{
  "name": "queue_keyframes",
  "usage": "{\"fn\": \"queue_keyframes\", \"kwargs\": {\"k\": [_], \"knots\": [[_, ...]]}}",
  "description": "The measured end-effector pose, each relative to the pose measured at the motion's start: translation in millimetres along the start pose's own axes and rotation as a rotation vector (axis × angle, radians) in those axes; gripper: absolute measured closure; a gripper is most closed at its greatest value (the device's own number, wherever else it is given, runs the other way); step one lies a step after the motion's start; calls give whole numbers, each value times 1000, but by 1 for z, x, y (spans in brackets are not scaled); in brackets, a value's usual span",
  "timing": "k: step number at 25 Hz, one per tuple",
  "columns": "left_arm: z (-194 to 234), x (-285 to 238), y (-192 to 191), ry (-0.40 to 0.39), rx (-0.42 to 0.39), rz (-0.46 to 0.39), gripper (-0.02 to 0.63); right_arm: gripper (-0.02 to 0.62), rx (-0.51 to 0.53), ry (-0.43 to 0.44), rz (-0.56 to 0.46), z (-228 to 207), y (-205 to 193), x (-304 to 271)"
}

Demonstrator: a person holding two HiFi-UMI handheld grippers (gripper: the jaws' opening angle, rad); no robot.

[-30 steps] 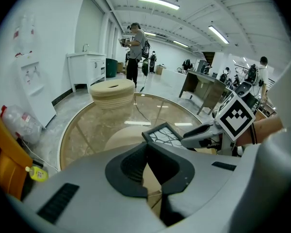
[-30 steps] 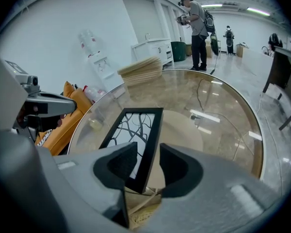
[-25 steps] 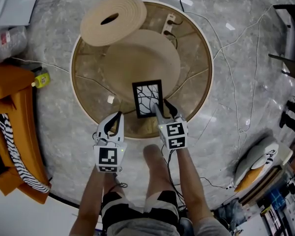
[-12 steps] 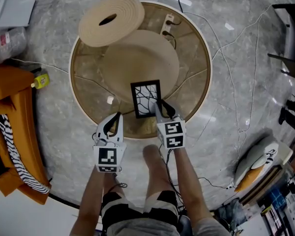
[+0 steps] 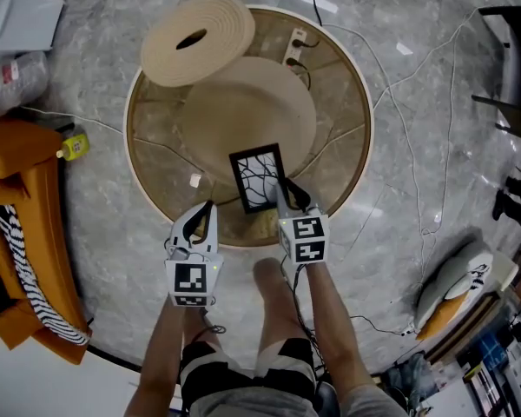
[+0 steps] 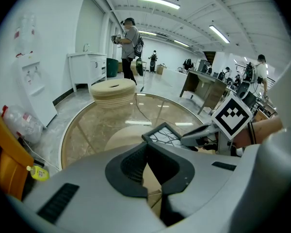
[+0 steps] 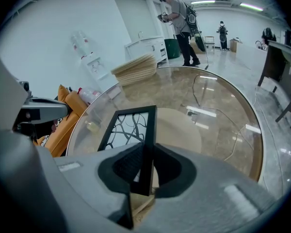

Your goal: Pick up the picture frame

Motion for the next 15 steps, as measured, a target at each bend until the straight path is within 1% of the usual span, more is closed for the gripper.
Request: {"fn": "queue_keyframes", "kwargs": {"k": [8, 12, 15], "knots": [[8, 16, 11, 9, -11, -16, 589, 531, 11, -31, -21, 1, 8, 16], [9, 28, 30, 15, -32, -45, 589, 531, 10, -42, -56, 4, 23, 33], [12, 41, 49, 16, -42, -72, 589, 531, 18, -51, -92, 10, 42, 49]]}}
Point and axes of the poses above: the fingertips, and each gripper's own axes: x backward along the fingers, z to its left, y out of its top, the point moved 3 cm from there along x, backward along the fingers, and after that the axes turned 2 degrees about x, right-handed, at the moved point
